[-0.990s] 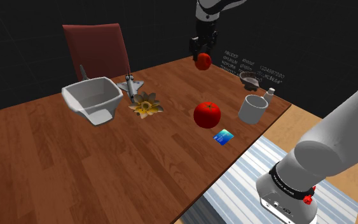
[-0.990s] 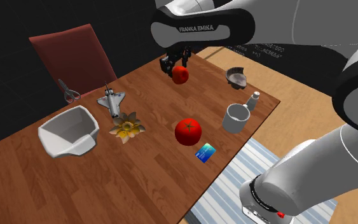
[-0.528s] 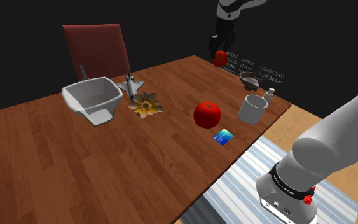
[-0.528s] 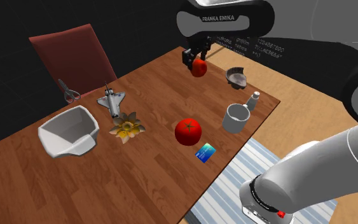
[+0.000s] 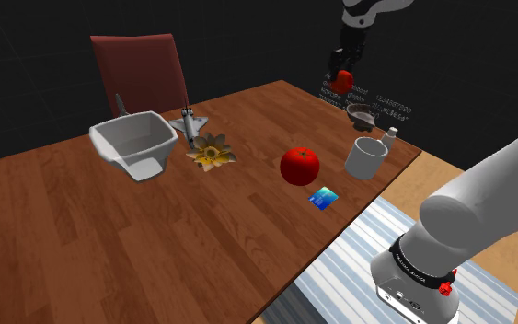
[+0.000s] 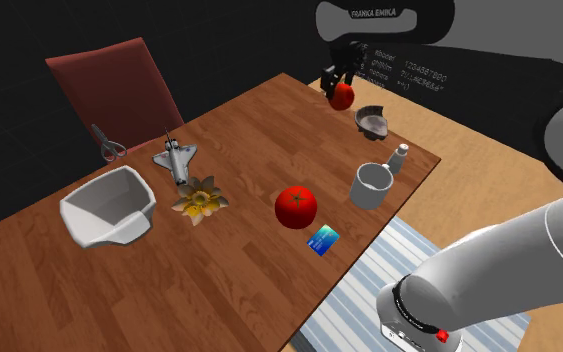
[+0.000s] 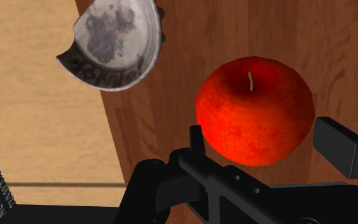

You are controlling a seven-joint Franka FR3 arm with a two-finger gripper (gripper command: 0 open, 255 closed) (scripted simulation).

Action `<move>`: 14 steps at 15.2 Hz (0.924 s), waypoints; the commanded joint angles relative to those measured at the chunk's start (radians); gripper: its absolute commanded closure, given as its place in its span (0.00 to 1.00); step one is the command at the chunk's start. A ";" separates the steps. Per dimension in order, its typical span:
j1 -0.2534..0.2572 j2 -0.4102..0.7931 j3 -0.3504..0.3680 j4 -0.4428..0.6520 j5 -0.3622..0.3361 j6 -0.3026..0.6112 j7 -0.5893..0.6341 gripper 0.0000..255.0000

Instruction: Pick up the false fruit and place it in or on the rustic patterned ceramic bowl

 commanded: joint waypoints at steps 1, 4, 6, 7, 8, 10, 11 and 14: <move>-0.024 0.006 -0.033 0.009 0.001 0.004 -0.059 1.00; -0.055 0.026 -0.075 0.034 0.007 0.007 -0.134 1.00; -0.075 0.045 -0.103 0.056 0.013 0.008 -0.185 1.00; -0.086 0.055 -0.117 0.069 0.017 0.008 -0.211 1.00; -0.096 0.067 -0.130 0.083 0.022 0.008 -0.236 1.00; -0.117 0.093 -0.156 0.114 0.033 0.006 -0.288 1.00; -0.128 0.108 -0.169 0.132 0.039 0.005 -0.314 1.00; -0.146 0.135 -0.189 0.150 0.051 0.015 -0.355 1.00</move>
